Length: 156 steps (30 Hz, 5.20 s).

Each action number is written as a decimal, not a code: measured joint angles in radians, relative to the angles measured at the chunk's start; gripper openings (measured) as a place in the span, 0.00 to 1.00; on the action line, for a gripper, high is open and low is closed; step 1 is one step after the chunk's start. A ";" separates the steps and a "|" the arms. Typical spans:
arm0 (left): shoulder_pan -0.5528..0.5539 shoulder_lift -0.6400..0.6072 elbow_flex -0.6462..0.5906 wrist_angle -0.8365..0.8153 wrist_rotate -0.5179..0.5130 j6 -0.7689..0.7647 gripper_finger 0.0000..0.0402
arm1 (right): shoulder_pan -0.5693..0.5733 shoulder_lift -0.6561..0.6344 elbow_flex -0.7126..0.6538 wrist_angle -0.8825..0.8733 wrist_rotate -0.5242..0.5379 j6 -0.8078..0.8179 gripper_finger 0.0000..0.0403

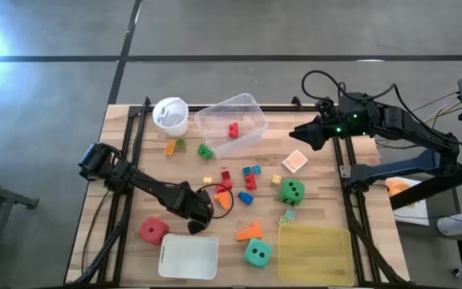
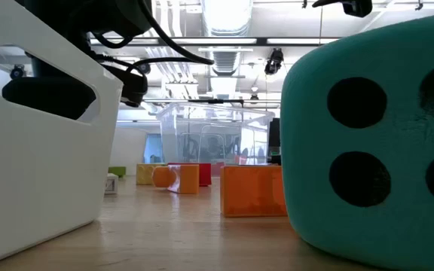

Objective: Pick & Place Toys
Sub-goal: Put the blue deck of cards into the white bin

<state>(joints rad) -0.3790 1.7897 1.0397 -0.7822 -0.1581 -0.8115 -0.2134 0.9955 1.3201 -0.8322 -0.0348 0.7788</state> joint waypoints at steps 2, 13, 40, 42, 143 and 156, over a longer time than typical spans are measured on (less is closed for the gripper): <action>0.000 0.000 0.000 0.000 0.000 -0.001 0.98 | 0.000 0.000 0.000 0.000 0.000 0.000 0.62; 0.000 0.000 0.000 0.000 0.001 -0.009 0.98 | 0.000 0.000 0.000 0.000 -0.001 -0.005 0.62; 0.002 -0.005 -0.076 0.103 0.072 -0.002 0.74 | 0.000 0.000 0.000 -0.001 -0.027 -0.016 0.62; 0.002 -0.006 -0.076 0.104 0.073 0.000 0.74 | 0.000 0.000 0.000 0.000 -0.027 -0.019 0.62; -0.347 0.068 0.252 -0.010 0.071 0.053 0.74 | 0.000 0.001 0.000 -0.001 -0.050 -0.027 0.62; -0.341 0.067 0.192 0.036 0.080 0.056 0.74 | 0.000 0.001 0.000 -0.002 -0.052 -0.027 0.62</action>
<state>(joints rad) -0.7204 1.8568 1.2316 -0.7457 -0.0783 -0.7551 -0.2134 0.9966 1.3197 -0.8337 -0.0864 0.7513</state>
